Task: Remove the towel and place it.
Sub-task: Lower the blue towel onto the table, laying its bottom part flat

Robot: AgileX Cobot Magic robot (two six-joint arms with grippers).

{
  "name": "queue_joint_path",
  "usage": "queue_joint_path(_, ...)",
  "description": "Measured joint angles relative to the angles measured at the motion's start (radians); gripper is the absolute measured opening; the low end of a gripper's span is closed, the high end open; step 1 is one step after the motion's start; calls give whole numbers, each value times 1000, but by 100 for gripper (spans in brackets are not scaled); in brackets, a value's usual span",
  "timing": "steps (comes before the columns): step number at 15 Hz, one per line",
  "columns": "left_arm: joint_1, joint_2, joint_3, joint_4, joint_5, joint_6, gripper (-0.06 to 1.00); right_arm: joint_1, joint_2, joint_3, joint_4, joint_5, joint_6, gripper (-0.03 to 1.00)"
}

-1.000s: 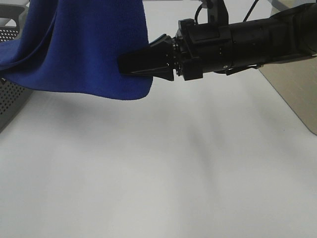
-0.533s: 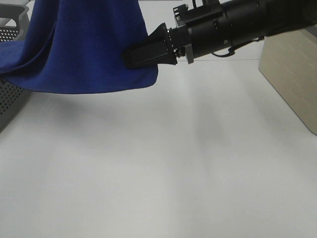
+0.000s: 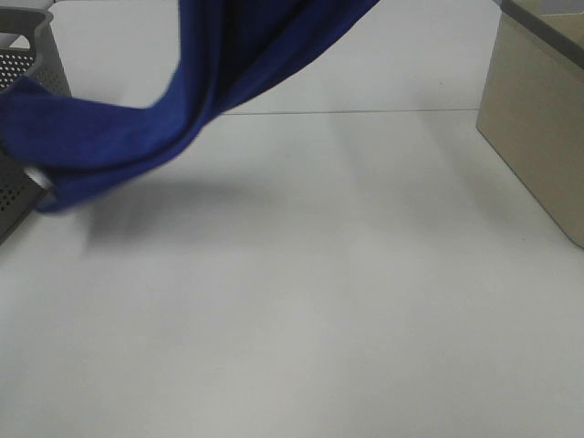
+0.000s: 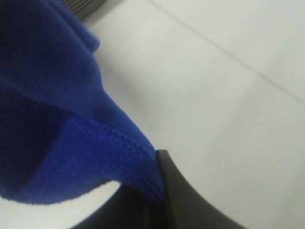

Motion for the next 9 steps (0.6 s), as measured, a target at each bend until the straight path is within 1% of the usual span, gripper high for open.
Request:
queue_joint_path(1, 0, 27, 0, 0, -80, -5, 0, 0, 2, -66, -80, 0, 34, 2)
queue_joint_path(2, 0, 51, 0, 0, -139, -6, 0, 0, 6, -116, -144, 2, 48, 2)
queue_joint_path(4, 0, 80, 0, 0, -219, -6, 0, 0, 15, -181, -277, -15, 57, 2)
queue_joint_path(5, 0, 92, 0, 0, -259, -5, 0, 0, 19, -197, -338, -57, 61, 2)
queue_joint_path(6, 0, 96, 0, 0, -287, 0, 0, 0, 20, -203, -365, -88, 62, 2)
queue_joint_path(7, 0, 109, 0, 0, -345, 11, 0, 0, 21, -209, -398, -151, 63, 2)
queue_joint_path(9, 0, 137, 0, 0, -473, 22, 0, 0, 22, -210, -420, -281, 63, 2)
